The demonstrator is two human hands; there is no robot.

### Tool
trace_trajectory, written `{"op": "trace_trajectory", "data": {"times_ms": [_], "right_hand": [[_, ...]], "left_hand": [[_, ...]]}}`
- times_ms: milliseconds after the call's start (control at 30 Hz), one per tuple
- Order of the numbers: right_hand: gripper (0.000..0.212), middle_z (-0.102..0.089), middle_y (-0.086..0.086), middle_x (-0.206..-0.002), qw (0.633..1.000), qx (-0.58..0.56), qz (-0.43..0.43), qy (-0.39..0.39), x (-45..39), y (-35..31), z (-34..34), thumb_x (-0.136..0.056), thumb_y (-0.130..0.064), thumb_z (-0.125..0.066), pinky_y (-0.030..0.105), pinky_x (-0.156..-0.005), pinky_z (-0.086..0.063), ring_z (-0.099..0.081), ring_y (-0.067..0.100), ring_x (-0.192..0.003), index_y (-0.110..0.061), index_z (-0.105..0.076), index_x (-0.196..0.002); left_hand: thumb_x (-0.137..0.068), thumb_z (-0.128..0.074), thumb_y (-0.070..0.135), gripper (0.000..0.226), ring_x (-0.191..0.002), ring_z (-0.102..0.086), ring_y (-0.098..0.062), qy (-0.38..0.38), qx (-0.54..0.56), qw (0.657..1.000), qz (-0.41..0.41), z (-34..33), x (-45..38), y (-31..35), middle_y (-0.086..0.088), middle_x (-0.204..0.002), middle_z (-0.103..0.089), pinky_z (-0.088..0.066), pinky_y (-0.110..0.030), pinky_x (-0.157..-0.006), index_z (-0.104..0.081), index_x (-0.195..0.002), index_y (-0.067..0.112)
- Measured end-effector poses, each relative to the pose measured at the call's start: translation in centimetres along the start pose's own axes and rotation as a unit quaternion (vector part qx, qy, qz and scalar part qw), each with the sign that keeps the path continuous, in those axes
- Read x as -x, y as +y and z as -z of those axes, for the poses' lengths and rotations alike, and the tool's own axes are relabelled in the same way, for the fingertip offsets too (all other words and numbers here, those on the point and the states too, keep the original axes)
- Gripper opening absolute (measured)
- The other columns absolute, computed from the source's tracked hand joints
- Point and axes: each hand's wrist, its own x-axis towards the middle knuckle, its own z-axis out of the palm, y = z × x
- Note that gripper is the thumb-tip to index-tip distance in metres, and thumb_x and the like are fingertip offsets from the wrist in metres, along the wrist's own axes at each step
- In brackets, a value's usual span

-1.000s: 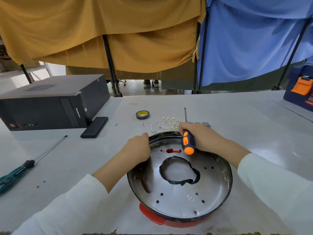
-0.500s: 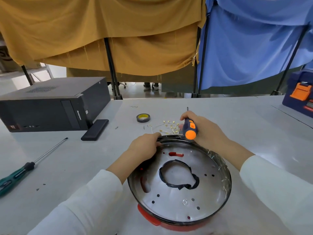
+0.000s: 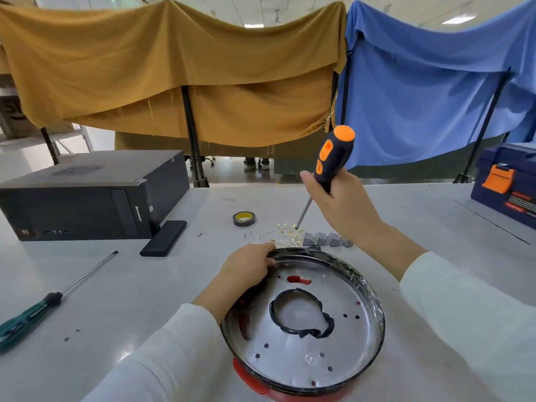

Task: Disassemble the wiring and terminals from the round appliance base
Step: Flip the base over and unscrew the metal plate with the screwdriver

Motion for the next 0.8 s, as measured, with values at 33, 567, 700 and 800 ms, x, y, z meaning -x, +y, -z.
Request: {"op": "trace_trajectory", "data": {"times_ms": [33,567,700,800], "right_hand": [[0.032,-0.046,-0.018,-0.054,1.000,-0.023,0.003,0.011,0.0,-0.3,-0.1,-0.096,-0.042,-0.047,0.015,-0.047,-0.031,-0.044,0.007,-0.051,-0.038,-0.028,-0.071],[0.025,-0.042,-0.010,-0.047,0.996,-0.087,-0.033,0.010,2.5,0.2,-3.5,-0.097,-0.030,-0.051,0.012,-0.045,-0.034,-0.047,0.002,-0.045,-0.035,-0.035,-0.079],[0.025,-0.046,-0.013,-0.046,0.995,-0.090,-0.041,0.020,2.4,0.3,-3.5,-0.096,-0.030,-0.051,0.010,-0.044,-0.033,-0.047,0.001,-0.045,-0.034,-0.035,-0.077],[0.024,-0.049,-0.017,-0.048,0.994,-0.098,-0.049,0.029,2.6,0.4,-3.5,-0.096,-0.030,-0.051,0.010,-0.044,-0.033,-0.048,0.001,-0.045,-0.032,-0.036,-0.077]], "left_hand": [[-0.097,-0.045,0.028,0.018,-0.098,-0.057,-0.031,0.000,-0.003,1.000,0.000,0.0,0.0,0.0,-0.012,-0.109,-0.063,-0.040,-0.031,-0.070,-0.052,-0.112,0.021],[-0.097,-0.044,0.029,0.012,-0.092,-0.057,-0.030,0.008,-0.008,1.000,0.000,-0.4,-0.2,-0.2,-0.012,-0.104,-0.063,-0.038,-0.032,-0.067,-0.051,-0.105,0.022],[-0.097,-0.044,0.028,0.014,-0.093,-0.057,-0.030,0.012,-0.007,1.000,-0.001,-0.5,-0.3,-0.2,-0.012,-0.105,-0.064,-0.040,-0.032,-0.068,-0.052,-0.107,0.022],[-0.097,-0.045,0.029,0.016,-0.096,-0.058,-0.032,0.015,-0.007,1.000,-0.004,-0.5,-0.2,-0.3,-0.012,-0.107,-0.064,-0.045,-0.034,-0.073,-0.052,-0.109,0.021]]}}
